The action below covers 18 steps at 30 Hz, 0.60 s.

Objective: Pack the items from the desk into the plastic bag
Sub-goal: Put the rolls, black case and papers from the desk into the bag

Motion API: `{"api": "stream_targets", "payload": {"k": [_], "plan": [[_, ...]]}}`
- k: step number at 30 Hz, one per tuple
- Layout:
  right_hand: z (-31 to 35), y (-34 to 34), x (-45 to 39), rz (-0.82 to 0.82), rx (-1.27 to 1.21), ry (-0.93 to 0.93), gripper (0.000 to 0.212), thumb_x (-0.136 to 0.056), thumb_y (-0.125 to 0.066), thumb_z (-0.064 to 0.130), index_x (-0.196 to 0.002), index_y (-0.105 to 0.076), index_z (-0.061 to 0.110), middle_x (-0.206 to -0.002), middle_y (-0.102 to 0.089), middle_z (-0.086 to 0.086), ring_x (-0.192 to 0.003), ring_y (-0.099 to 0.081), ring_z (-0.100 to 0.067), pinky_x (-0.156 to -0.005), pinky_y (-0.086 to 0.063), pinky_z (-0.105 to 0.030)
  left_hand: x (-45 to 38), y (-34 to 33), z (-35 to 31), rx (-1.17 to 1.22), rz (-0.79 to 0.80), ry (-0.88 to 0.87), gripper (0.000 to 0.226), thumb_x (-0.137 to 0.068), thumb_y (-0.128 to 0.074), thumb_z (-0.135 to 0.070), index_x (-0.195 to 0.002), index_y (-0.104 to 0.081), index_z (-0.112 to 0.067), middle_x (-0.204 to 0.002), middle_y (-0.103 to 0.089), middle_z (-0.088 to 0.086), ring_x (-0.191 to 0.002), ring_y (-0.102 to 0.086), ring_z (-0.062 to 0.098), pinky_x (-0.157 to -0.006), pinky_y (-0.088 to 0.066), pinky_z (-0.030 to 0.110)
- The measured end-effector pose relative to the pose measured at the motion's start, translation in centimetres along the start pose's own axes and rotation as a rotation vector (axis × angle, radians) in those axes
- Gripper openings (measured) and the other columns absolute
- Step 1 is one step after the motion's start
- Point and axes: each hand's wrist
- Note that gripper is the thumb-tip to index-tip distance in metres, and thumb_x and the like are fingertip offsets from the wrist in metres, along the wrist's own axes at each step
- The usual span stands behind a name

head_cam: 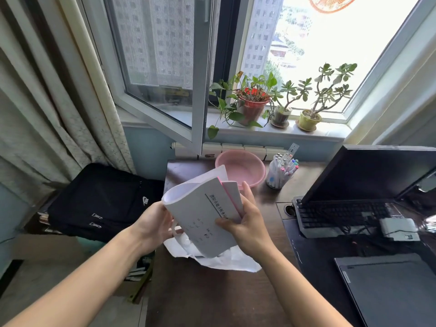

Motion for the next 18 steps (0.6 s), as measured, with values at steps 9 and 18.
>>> {"api": "stream_targets", "payload": {"k": [9,18], "plan": [[-1.4,0.1,-0.4,0.022,-0.115,-0.095,0.040,-0.074,-0.071,-0.012,-0.101,-0.068,0.018,-0.093,-0.074,0.002,-0.082,-0.067,-0.007,-0.073,-0.052,-0.023,0.4,0.2,0.0,0.001,0.048,0.021,0.024,-0.080,-0.050,-0.024,-0.096,-0.066,-0.014,-0.073,-0.049,0.004,-0.067,-0.034,0.018,-0.062,-0.031,0.032],[-3.0,0.7,0.4,-0.095,-0.061,-0.107,0.046,-0.073,-0.072,-0.015,-0.087,-0.070,0.029,-0.079,-0.073,0.017,-0.073,-0.065,0.003,-0.067,-0.048,-0.013,0.8,1.2,-0.7,0.040,0.069,0.123,0.066,-0.092,-0.033,-0.060,-0.125,-0.066,-0.013,-0.126,-0.066,0.017,-0.118,-0.058,0.033,-0.111,-0.035,0.046]]}}
Point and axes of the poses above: each hand's wrist, its own x-axis away from the middle knuckle, its own y-axis out of the back of the hand, z = x × y
